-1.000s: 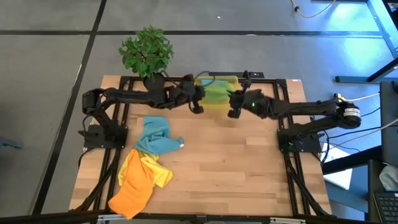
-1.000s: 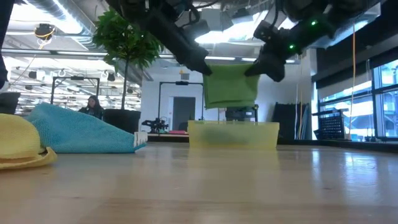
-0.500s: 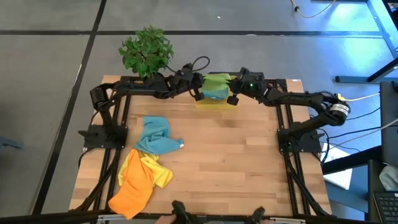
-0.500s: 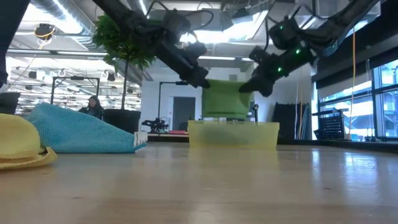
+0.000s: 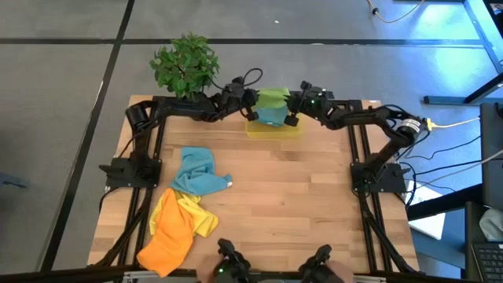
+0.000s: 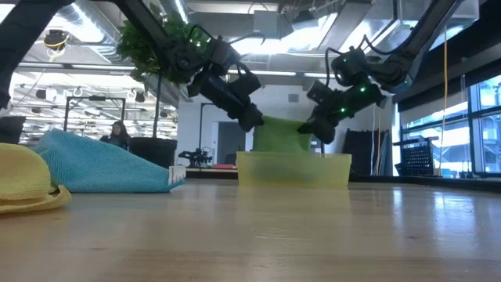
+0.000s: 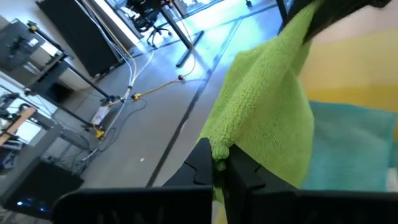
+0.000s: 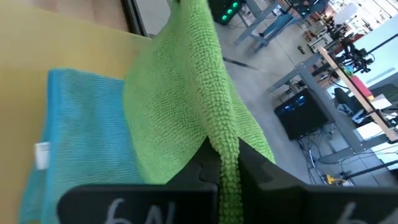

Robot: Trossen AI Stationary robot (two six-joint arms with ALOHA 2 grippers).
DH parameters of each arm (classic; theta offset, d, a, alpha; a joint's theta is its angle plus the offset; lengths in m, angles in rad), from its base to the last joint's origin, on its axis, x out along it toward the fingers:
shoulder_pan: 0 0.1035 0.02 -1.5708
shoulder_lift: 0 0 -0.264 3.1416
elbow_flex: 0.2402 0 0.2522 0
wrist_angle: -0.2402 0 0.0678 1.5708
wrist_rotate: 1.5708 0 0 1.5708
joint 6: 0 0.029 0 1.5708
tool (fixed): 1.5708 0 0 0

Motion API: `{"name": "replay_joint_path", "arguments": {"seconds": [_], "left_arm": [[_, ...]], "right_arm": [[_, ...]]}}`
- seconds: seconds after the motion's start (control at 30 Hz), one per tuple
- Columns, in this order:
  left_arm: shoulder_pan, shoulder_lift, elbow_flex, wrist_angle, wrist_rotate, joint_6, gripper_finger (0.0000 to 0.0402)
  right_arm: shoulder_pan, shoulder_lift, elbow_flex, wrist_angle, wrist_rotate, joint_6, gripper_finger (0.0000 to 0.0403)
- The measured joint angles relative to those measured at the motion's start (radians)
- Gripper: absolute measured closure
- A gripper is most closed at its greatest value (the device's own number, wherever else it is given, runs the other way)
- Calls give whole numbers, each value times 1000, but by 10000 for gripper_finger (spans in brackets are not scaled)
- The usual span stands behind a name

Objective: Fold microfiber towels
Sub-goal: Put the folded green microfiber towel into the yellow bin

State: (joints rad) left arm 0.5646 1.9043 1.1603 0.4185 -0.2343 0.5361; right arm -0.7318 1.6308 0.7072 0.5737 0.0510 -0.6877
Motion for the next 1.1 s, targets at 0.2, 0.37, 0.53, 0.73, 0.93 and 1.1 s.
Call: {"name": "replay_joint_path", "arguments": {"seconds": [0.2,0.37,0.53,0.73,0.93,1.1], "left_arm": [[26,44,0,94,-4,51,401],[43,62,0,129,-2,55,401],[49,63,0,101,76,104,401],[24,63,0,-4,112,197,401],[-5,62,2,-104,149,207,401],[-29,62,1,-167,181,207,401]], "right_arm": [[-31,53,58,2,2,-9,389],[-36,80,81,5,7,-62,389],[-40,83,81,-53,-4,-91,389],[-38,83,80,-170,-53,-105,389],[-37,79,80,-278,-136,-102,389],[-21,62,79,-377,-206,-101,389]]}}
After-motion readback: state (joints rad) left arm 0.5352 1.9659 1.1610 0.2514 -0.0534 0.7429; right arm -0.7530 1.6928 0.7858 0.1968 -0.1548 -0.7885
